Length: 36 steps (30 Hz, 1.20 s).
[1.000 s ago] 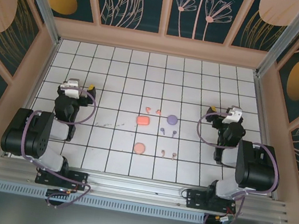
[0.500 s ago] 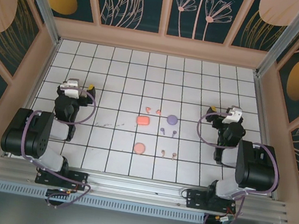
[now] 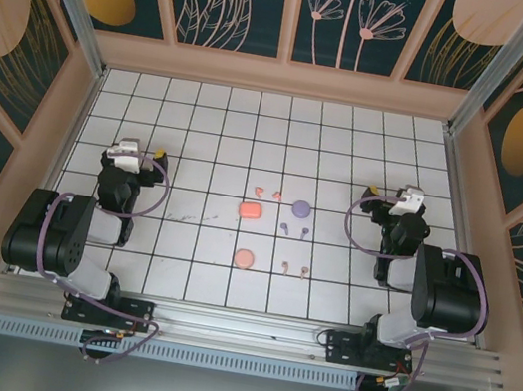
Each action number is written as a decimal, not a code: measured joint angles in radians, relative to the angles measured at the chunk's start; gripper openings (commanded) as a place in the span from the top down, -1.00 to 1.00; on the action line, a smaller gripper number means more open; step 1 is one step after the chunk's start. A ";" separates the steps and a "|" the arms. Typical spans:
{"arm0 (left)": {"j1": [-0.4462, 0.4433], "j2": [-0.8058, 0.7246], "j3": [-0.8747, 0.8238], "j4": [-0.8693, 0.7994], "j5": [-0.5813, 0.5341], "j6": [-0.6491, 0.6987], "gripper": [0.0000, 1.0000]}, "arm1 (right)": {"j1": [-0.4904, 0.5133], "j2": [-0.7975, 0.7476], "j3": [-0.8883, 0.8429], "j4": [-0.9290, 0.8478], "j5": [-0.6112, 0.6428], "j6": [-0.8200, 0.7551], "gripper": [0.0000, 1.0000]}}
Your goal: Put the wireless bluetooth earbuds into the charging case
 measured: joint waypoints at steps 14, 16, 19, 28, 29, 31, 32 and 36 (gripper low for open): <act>-0.001 -0.230 0.430 -0.708 -0.071 -0.189 -0.91 | 0.035 -0.168 0.609 -0.924 -0.003 0.234 -0.98; -0.001 -0.258 0.454 -0.781 -0.051 -0.243 -0.90 | 0.032 -0.184 0.611 -0.980 -0.057 0.268 -0.98; -0.001 -0.298 0.460 -0.875 -0.010 -0.330 -0.91 | 0.064 -0.204 0.606 -1.075 -0.101 0.294 -0.98; -0.013 -0.452 0.370 -1.040 0.034 -0.591 -0.97 | 0.518 -0.246 0.610 -1.361 -0.023 0.302 -0.87; -0.019 -0.480 0.352 -1.053 0.033 -0.617 -0.97 | 0.571 -0.246 0.612 -1.392 -0.012 0.311 -0.87; -0.027 -0.530 0.322 -1.078 0.030 -0.655 -0.97 | 0.657 -0.244 0.616 -1.444 0.005 0.333 -0.84; -0.031 -0.555 0.312 -1.093 0.031 -0.671 -0.97 | 0.700 -0.237 0.621 -1.469 0.009 0.346 -0.84; -0.037 -0.603 0.305 -1.123 0.061 -0.705 -0.97 | 0.846 -0.151 0.674 -1.545 0.031 0.394 -0.80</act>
